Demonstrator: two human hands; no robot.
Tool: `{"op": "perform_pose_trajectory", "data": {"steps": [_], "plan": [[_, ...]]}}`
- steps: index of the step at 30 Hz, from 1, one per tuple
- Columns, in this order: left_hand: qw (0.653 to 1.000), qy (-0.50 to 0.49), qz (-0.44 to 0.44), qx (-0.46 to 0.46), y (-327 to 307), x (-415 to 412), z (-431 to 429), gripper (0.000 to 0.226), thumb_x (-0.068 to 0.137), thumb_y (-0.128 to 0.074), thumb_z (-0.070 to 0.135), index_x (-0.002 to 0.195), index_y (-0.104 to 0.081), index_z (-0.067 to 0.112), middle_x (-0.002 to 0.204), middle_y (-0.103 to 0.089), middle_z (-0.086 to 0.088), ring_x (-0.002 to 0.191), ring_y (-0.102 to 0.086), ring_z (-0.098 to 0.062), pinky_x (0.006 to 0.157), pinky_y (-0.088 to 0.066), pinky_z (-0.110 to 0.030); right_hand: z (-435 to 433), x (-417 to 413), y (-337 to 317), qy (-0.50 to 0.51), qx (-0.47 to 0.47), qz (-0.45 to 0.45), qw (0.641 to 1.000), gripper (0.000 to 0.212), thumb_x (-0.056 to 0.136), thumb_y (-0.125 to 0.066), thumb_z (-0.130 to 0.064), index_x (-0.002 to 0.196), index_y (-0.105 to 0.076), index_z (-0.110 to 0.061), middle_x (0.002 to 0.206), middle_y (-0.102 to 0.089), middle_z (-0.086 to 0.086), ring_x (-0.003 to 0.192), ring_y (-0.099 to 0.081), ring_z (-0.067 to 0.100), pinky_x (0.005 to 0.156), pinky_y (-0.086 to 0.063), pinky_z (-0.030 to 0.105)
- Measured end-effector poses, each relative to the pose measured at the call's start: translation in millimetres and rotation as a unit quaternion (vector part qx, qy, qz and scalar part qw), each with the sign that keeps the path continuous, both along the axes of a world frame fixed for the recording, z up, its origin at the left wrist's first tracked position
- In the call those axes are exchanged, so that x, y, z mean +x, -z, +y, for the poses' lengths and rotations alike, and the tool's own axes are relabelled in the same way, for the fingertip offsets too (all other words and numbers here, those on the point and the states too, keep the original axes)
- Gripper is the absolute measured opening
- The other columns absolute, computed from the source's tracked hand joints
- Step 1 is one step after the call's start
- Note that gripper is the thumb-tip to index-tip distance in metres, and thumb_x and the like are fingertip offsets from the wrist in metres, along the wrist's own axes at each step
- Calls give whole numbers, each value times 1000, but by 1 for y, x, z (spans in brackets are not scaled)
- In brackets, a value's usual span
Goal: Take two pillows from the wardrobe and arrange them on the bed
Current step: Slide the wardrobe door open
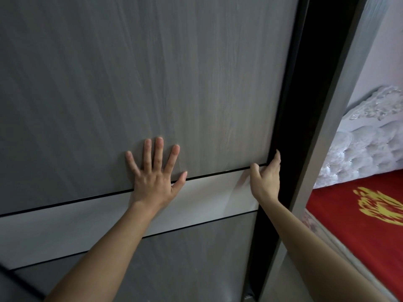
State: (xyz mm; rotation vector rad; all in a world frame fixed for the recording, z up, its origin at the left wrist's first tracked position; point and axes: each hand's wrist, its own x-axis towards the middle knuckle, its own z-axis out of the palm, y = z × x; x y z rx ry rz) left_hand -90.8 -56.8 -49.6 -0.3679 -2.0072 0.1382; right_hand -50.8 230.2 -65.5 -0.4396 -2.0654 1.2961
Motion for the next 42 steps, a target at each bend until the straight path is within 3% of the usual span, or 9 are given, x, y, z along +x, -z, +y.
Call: {"op": "perform_pose_trajectory", "data": {"steps": [5, 9, 11, 15, 21, 24, 32, 37, 42], "plan": [[999, -39, -32, 9, 2, 12, -52, 89, 88, -40, 69, 157, -7, 24, 164, 8, -15, 150, 3, -41, 112, 9, -71, -39, 10, 9, -67, 27, 15, 997, 83, 89, -58, -35, 152, -5, -39, 161, -24, -4, 142, -37, 24, 107, -40, 43], [992, -80, -91, 37, -1, 29, -90, 89, 87, -36, 67, 157, -4, 23, 163, 10, -17, 150, 7, -41, 112, 6, -71, -76, 17, 12, -115, 35, 5, 993, 90, 87, -64, -24, 151, -4, -44, 154, -35, -8, 105, -64, 9, 75, -55, 27], [986, -100, -118, 54, -3, 39, -108, 87, 88, -34, 66, 157, -2, 23, 163, 10, -17, 150, 7, -41, 113, 1, -72, -94, 18, 15, -144, 29, 2, 989, 90, 86, -63, -20, 150, -4, -47, 129, -53, -20, 77, -65, -2, 54, -47, 12], [975, -121, -165, 80, -5, 63, -146, 82, 91, -36, 58, 156, 3, 25, 163, 9, -19, 149, 8, -42, 113, -10, -71, -126, 23, 21, -192, 24, -19, 981, 87, 87, -60, -15, 148, -8, -49, 79, -56, -20, 72, -65, -1, 44, -49, 14], [957, -124, -226, 131, -2, 90, -183, 76, 95, -52, 40, 156, -7, 32, 161, 15, -22, 147, 6, -49, 113, -21, -66, -178, 30, 20, -266, 62, -25, 962, 89, 88, -54, -12, 148, -1, -53, 89, -60, -26, 65, -65, 10, 50, -53, 21], [960, -107, -235, 112, 3, 98, -198, 76, 92, -58, 34, 155, -16, 30, 163, 11, -20, 147, 2, -48, 113, -25, -64, -206, 32, 21, -318, 81, -32, 944, 93, 90, -53, -11, 149, 5, -54, 116, -65, -12, 71, -66, 9, 62, -58, 35], [944, -153, -274, 99, 7, 106, -240, 98, 76, -58, 4, 157, -5, 22, 162, 18, -17, 149, 11, -42, 116, -23, -56, -283, 32, 23, -422, 102, -40, 900, 109, 75, -42, 5, 147, 11, -59, 148, -48, -2, 114, -58, 34, 91, -54, 48], [931, -171, -290, 140, 6, 114, -284, 104, 69, -59, -2, 156, -5, 19, 162, 17, -18, 149, 10, -42, 114, -30, -50, -337, 33, 31, -456, 113, -76, 880, 106, 77, -42, 5, 152, 11, -46, 161, -26, -3, 137, -41, 26, 104, -46, 39], [913, -191, -325, 156, 12, 120, -319, 106, 72, -60, 0, 156, 2, 22, 161, 23, -17, 149, 9, -40, 110, -36, -48, -387, 34, 37, -486, 115, -87, 862, 110, 76, -43, 7, 149, 18, -48, 163, -10, -13, 135, -40, 23, 80, -44, 18]]}}
